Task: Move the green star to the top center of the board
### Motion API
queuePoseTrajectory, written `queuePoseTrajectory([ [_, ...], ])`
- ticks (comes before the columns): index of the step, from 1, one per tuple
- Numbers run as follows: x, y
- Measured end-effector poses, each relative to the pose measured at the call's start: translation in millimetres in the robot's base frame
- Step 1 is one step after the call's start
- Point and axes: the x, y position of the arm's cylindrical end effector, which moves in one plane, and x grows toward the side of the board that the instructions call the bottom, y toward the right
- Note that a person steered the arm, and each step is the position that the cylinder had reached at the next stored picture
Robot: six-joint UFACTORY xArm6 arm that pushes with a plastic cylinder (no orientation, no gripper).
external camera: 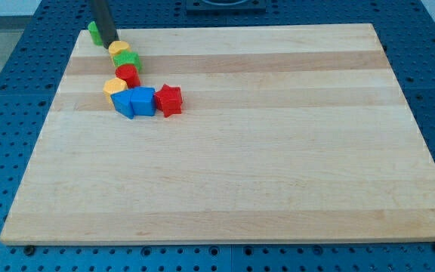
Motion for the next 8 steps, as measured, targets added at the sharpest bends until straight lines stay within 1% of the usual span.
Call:
queuePoseTrajectory([
  [2,15,-22],
  [3,41,-22],
  [4,69,-8],
  [5,77,16],
  [7,75,85],
  [8,73,89],
])
